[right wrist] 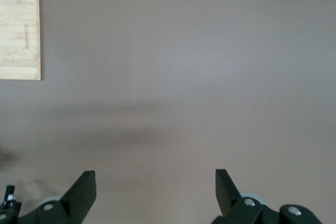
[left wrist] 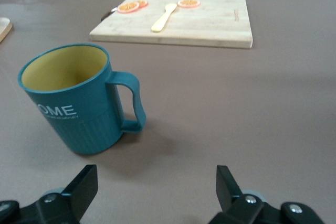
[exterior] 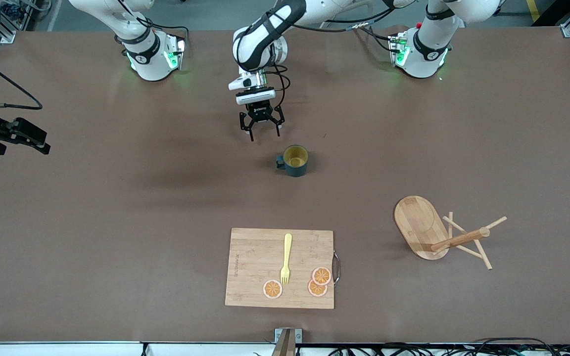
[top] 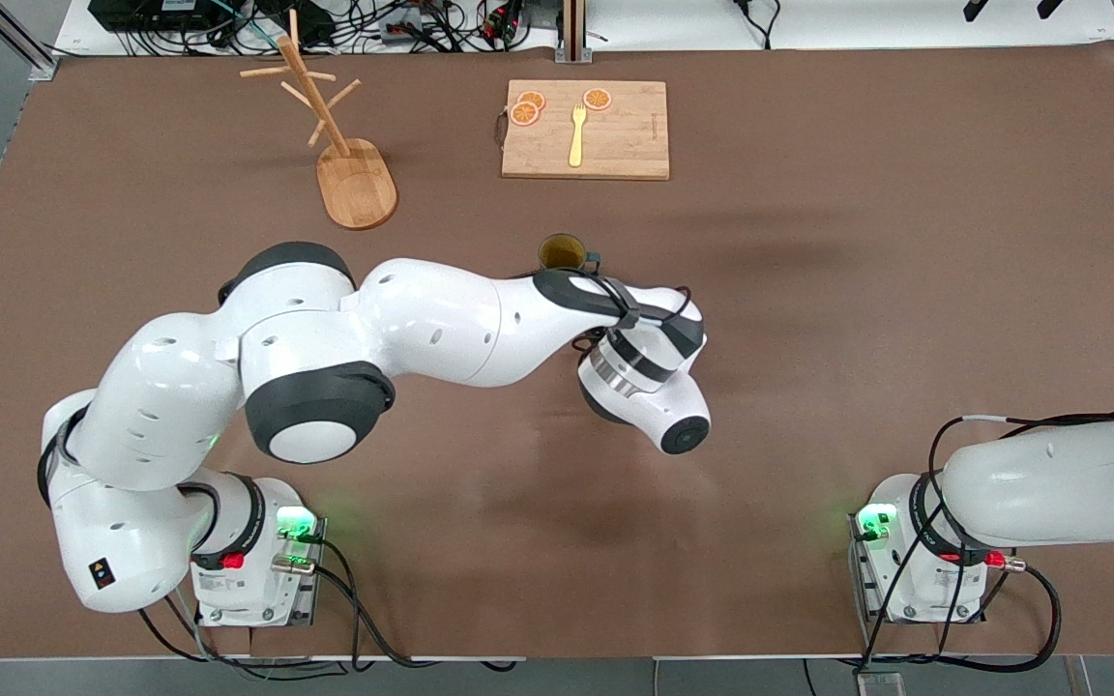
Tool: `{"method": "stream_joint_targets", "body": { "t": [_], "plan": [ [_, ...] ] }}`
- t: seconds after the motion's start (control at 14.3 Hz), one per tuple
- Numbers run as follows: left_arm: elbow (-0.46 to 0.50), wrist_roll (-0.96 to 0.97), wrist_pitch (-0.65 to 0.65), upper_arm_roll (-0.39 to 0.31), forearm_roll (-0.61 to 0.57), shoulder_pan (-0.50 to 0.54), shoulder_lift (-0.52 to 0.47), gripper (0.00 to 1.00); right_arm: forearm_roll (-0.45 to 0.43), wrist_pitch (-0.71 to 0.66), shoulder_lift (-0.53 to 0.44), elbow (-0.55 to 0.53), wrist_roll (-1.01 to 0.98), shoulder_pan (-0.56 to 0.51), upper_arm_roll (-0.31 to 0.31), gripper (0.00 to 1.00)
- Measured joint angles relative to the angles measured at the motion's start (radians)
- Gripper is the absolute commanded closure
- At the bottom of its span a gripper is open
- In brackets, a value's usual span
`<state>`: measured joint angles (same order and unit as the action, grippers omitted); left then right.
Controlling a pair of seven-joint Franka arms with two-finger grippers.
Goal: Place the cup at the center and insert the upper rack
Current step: 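Lower the left gripper and grasp the mug handle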
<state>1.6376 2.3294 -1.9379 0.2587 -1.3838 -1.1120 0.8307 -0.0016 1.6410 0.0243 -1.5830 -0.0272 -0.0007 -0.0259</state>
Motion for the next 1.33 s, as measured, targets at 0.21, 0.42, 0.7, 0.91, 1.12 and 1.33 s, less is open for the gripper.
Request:
{"method": "stream_joint_targets", "body": {
  "t": [0.21,0.42,0.7,0.91,1.12,1.33],
  "plan": [
    [-0.002,0.054,0.019,0.000,-0.060,-0.003,0.038,0.00,0.000,-0.012,0.000,-0.003,0.000,-0.002,-0.006,0.00],
    [-0.009,0.057,0.028,-0.012,-0.081,-0.004,0.041,0.00,0.000,-0.019,0.000,-0.006,0.000,-0.002,-0.008,0.00],
    [-0.012,0.057,0.029,-0.032,-0.123,-0.004,0.042,0.00,0.000,-0.027,0.000,-0.007,0.000,-0.001,-0.005,0.00],
    [-0.019,0.057,0.029,-0.051,-0.150,-0.005,0.044,0.01,0.000,-0.028,0.000,-0.011,0.000,-0.003,-0.008,0.00],
    [-0.029,0.056,0.029,-0.066,-0.188,-0.005,0.057,0.01,0.000,-0.028,0.000,-0.011,0.000,-0.002,-0.008,0.00],
    [-0.042,0.055,0.029,-0.077,-0.202,-0.005,0.076,0.01,0.000,-0.012,0.000,-0.011,0.000,-0.002,-0.008,0.00]
  ]
}}
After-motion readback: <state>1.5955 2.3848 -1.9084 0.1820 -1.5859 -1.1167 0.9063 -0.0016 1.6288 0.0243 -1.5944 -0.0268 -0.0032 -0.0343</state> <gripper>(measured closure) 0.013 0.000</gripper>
